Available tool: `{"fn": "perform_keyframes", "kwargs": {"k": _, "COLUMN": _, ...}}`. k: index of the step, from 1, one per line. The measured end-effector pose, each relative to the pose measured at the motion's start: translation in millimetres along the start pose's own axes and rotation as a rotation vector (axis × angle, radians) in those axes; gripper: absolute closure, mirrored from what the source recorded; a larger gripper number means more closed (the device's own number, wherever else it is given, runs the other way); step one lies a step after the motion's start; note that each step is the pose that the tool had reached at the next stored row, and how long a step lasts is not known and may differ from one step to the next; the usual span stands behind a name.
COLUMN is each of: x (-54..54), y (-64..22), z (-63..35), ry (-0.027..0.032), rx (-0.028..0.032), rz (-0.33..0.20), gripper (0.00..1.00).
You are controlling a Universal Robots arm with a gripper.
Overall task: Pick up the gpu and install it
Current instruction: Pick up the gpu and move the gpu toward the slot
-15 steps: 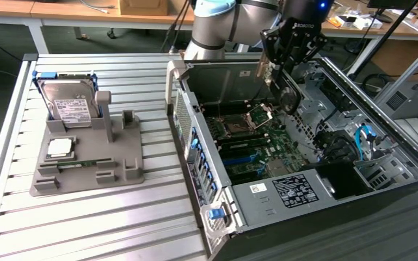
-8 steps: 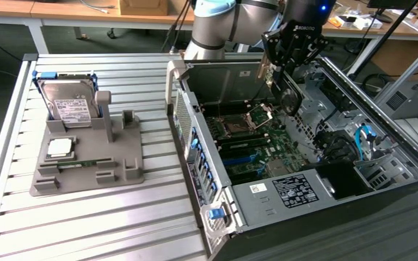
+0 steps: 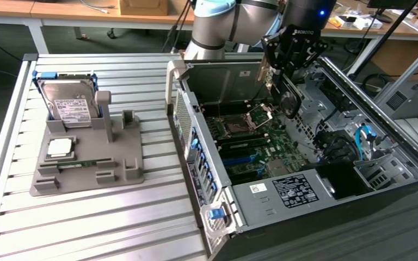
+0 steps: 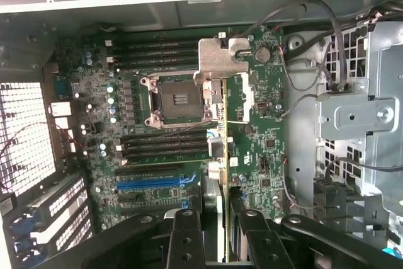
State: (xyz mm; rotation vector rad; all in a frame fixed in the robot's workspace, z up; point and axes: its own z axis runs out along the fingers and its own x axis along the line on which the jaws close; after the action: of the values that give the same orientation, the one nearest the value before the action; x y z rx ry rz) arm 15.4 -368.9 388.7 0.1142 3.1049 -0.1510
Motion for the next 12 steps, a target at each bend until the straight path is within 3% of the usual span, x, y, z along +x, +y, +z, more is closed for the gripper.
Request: {"fn": "perform_keyframes", "kwargs": {"k": 12, "x": -0.9, "y": 0.8, "z": 9.1, "ry": -0.0002, "rx": 0.0029, "rz": 0.0, "gripper": 0.73}}
